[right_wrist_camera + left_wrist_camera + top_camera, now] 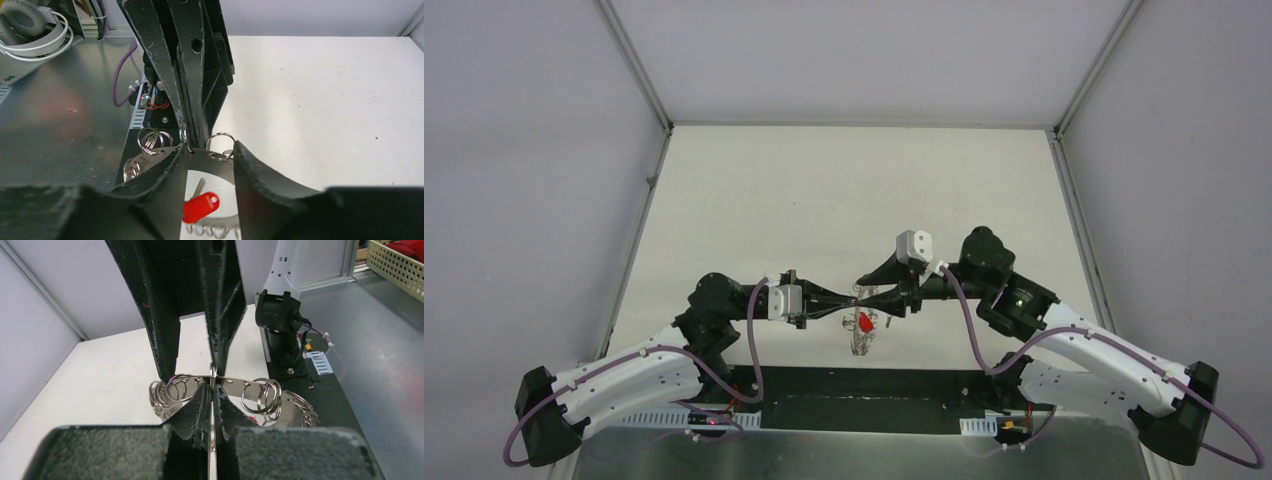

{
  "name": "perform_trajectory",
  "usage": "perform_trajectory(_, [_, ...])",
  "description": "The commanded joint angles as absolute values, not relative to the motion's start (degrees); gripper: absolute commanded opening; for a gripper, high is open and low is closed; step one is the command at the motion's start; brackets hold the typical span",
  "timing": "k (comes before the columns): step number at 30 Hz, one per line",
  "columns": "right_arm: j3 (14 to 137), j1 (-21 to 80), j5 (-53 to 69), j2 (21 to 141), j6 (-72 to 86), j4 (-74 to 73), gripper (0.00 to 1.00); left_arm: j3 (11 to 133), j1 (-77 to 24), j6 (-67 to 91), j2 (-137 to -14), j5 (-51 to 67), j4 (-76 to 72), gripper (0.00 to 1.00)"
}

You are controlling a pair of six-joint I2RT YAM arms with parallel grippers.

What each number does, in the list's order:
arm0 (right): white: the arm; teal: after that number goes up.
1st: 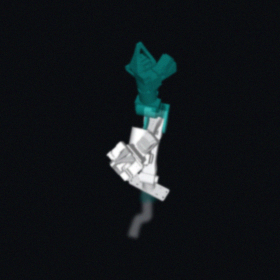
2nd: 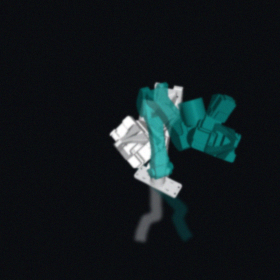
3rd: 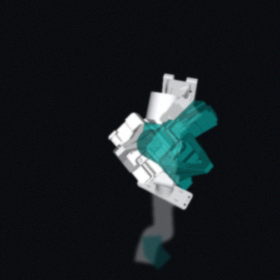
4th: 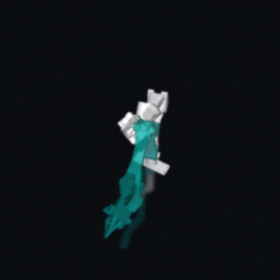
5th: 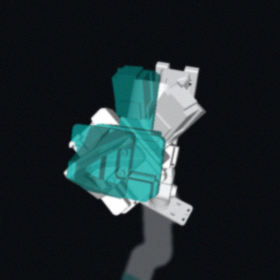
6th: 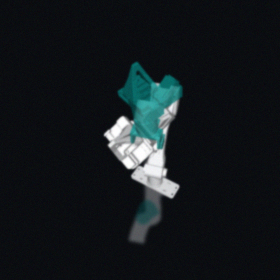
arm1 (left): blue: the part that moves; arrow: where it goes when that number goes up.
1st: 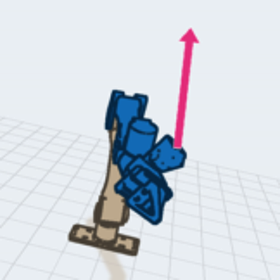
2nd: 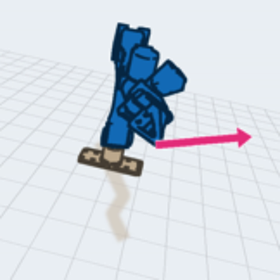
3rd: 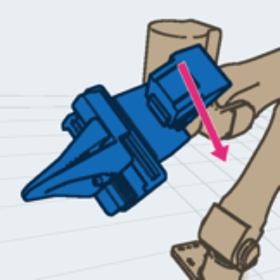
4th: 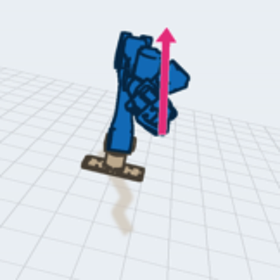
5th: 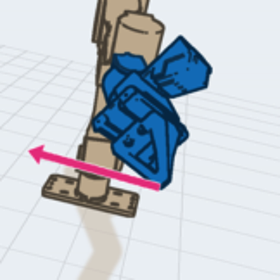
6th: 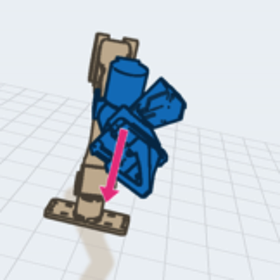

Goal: Put the keys on the keyring

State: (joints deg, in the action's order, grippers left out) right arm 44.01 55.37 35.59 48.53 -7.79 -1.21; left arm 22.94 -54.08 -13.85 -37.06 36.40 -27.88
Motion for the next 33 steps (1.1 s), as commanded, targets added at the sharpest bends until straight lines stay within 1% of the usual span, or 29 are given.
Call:
perform_trajectory(1, [45.61, 55.43, 39.79, 50.29, -6.86, 3.65, 0.36, 23.01, -54.7, -13.19, -36.58, 37.18, -34.8, 0.0])
perform_trajectory(2, [45.66, 55.46, 39.95, 50.47, -6.91, 3.69, 0.31, 22.95, -54.68, -13.11, -36.62, 37.18, -34.82, 0.0])
perform_trajectory(4, [45.78, 55.46, 40.22, 50.85, -6.87, 3.77, 0.24, 22.96, -54.69, -12.93, -36.58, 37.1, -34.81, 0.0])
perform_trajectory(5, [45.81, 55.46, 40.46, 50.95, -6.92, 3.78, 0.2, 22.94, -54.69, -12.86, -36.62, 37.09, -34.82, 0.0])
perform_trajectory(6, [45.79, 55.44, 40.58, 51.04, -6.91, 3.78, 0.17, 22.94, -54.73, -12.63, -36.59, 37.05, -34.81, 0.0])
perform_trajectory(9, [45.84, 55.47, 41.39, 51.28, -6.86, 3.78, 0.16, 22.96, -54.69, -11.84, -36.59, 36.72, -34.76, 0.0])
perform_trajectory(11, [45.79, 55.46, 42.05, 51.48, -6.81, 3.78, 0.18, 23.03, -54.69, -11.27, -36.65, 36.25, -34.67, 0.0])
perform_trajectory(13, [45.8, 55.41, 42.25, 51.57, -6.62, 3.78, 0.28, 23.03, -54.75, -10.55, -36.66, 35.74, -34.63, 0.0])
perform_trajectory(16, [45.79, 55.46, 42.94, 52.04, -6.73, 3.78, 0.39, 23.19, -54.7, -9.92, -36.67, 35.23, -34.39, 0.0])
perform_trajectory(21, [46.18, 55.46, 44.3, 53.26, -6.77, 3.78, 0.38, 23.36, -54.72, -9.32, -36.56, 34.52, -34.0, 0.0])
perform_trajectory(22, [46.22, 55.46, 44.49, 53.54, -6.79, 3.78, 0.35, 23.38, -54.69, -9.23, -36.52, 34.37, -33.81, 0.0])
perform_trajectory(26, [46.36, 55.46, 43.95, 53.56, -6.66, 3.78, 0.03, 23.57, -54.68, -9.55, -35.87, 34.37, -32.21, 0.0])
perform_trajectory(27, [46.27, 55.42, 43.61, 53.31, -6.56, 3.78, 0.0, 23.63, -54.75, -9.74, -35.64, 34.32, -31.56, 0.0])
perform_trajectory(32, [45.91, 55.45, 42.41, 51.71, -7.01, 2.37, 0.0, 24.02, -54.69, -11.38, -33.27, 33.15, -26.26, 0.0])
perform_trajectory(33, [46.07, 55.46, 42.37, 51.5, -7.27, 1.58, 0.0, 24.26, -54.7, -11.76, -32.69, 32.7, -24.89, 0.03])
